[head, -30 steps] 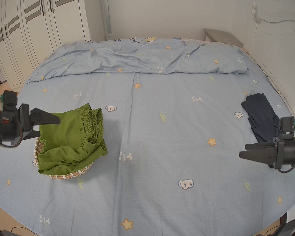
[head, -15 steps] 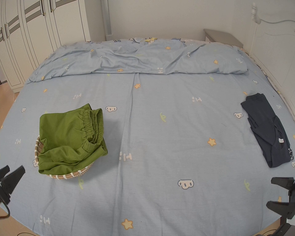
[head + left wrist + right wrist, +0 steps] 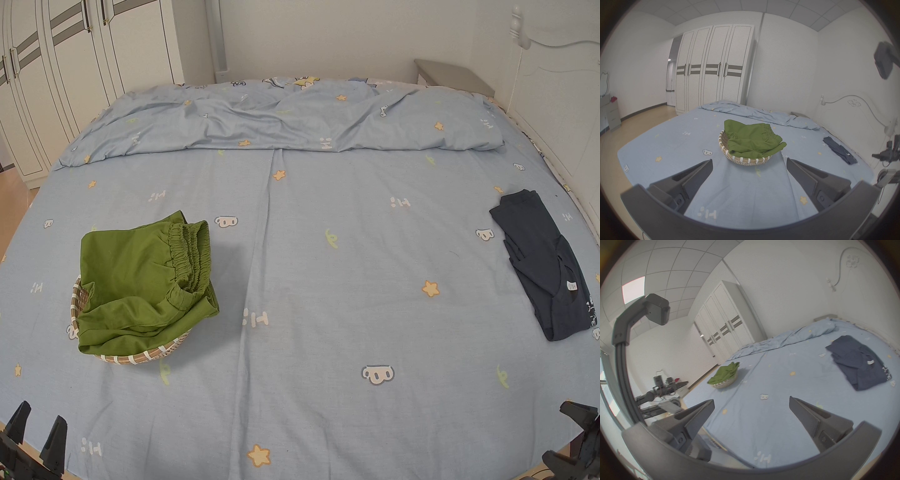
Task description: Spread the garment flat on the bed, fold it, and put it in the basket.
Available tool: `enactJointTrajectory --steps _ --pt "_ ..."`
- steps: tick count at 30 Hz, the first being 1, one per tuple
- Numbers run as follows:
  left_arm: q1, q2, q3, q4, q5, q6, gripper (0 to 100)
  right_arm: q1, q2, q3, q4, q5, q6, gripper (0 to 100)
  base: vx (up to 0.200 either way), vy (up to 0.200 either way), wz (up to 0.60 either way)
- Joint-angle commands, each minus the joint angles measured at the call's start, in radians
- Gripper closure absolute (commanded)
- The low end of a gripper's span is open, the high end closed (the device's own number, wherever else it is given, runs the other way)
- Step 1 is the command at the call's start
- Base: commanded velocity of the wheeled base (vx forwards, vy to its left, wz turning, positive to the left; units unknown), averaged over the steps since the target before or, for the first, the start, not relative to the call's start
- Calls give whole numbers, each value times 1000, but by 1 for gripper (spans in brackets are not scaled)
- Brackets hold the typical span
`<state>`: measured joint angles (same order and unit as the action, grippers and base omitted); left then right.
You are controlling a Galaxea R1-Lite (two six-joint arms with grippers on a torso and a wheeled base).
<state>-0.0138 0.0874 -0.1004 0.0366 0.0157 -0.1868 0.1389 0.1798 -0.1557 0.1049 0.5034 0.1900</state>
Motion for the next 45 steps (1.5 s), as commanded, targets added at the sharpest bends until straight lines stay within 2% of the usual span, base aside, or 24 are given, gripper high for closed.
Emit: enactJointTrajectory --steps 1,3,5,7,11,12,15,17,19,20,23,25,45 --pt "11 -78 99 -81 -10 64 0 -16 -88 94 -30 -141 -6 0 0 0 0" --pt "9 -80 97 -70 -13 69 0 -16 -89 127 -109 -238 -6 0 0 0 0" --pt "11 -78 97 -75 -11 78 0 -16 -88 142 -149 -301 -15 0 0 0 0" --pt "11 -78 99 -78 0 127 0 -16 -88 150 -165 -336 -44 0 0 0 0" --pt "12 -80 99 -81 9 233 0 -15 -88 156 -169 -347 -92 0 0 0 0" --pt "12 -81 100 -73 -13 290 0 -16 -89 156 -166 -381 -104 0 0 0 0" --pt "11 -80 99 -72 -43 356 0 -16 -89 156 -163 -450 -113 0 0 0 0" --pt "9 -80 93 -58 -66 306 0 -16 -88 156 -163 -505 -126 0 0 0 0" --pt "9 -69 97 -27 -30 164 0 -33 -89 156 -160 -536 -129 0 0 0 0" --pt "6 -68 96 -26 -14 142 0 -59 -88 156 -159 -548 -130 0 0 0 0" --pt "11 -78 100 -32 -8 185 0 -125 -121 156 -148 -540 -161 0 0 0 0" --pt "12 -77 100 -34 -10 196 0 -140 -180 156 -126 -522 -178 0 0 0 0" --pt "12 -77 99 -34 -19 190 0 -142 -177 156 -116 -516 -182 0 0 0 0"
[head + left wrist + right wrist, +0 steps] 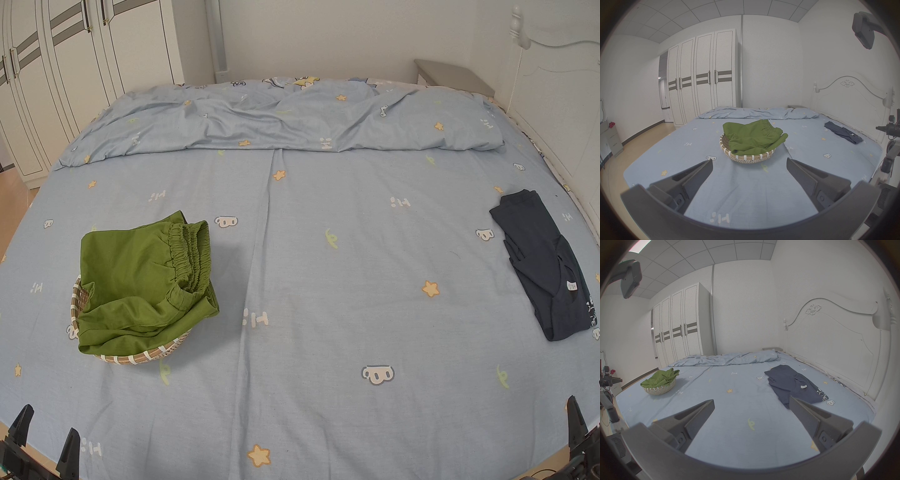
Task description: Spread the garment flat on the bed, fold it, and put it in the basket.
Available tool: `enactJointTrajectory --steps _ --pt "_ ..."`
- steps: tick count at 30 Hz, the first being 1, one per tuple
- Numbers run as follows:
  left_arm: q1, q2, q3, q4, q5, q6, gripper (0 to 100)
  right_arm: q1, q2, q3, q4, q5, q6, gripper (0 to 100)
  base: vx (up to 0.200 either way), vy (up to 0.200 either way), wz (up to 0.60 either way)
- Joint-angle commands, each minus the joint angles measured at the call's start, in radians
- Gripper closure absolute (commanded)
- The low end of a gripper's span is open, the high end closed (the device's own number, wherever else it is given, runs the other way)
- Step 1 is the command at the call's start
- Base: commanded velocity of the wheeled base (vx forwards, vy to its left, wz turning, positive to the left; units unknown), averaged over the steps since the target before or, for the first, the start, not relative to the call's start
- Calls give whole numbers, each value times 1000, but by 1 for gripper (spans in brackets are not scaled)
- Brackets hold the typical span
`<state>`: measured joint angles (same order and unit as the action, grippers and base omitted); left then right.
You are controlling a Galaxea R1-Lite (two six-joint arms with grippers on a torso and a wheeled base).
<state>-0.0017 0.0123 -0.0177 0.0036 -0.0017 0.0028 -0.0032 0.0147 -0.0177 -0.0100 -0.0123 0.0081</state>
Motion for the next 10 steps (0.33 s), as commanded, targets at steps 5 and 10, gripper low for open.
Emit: enactJointTrajectory --steps 5,10 --pt "0 -2 16 -1 0 0 0 0 -12 18 -1 0 -3 0 0 0 0" --pt "0 -2 16 -1 0 0 0 0 -12 18 -1 -1 -2 0 0 0 0"
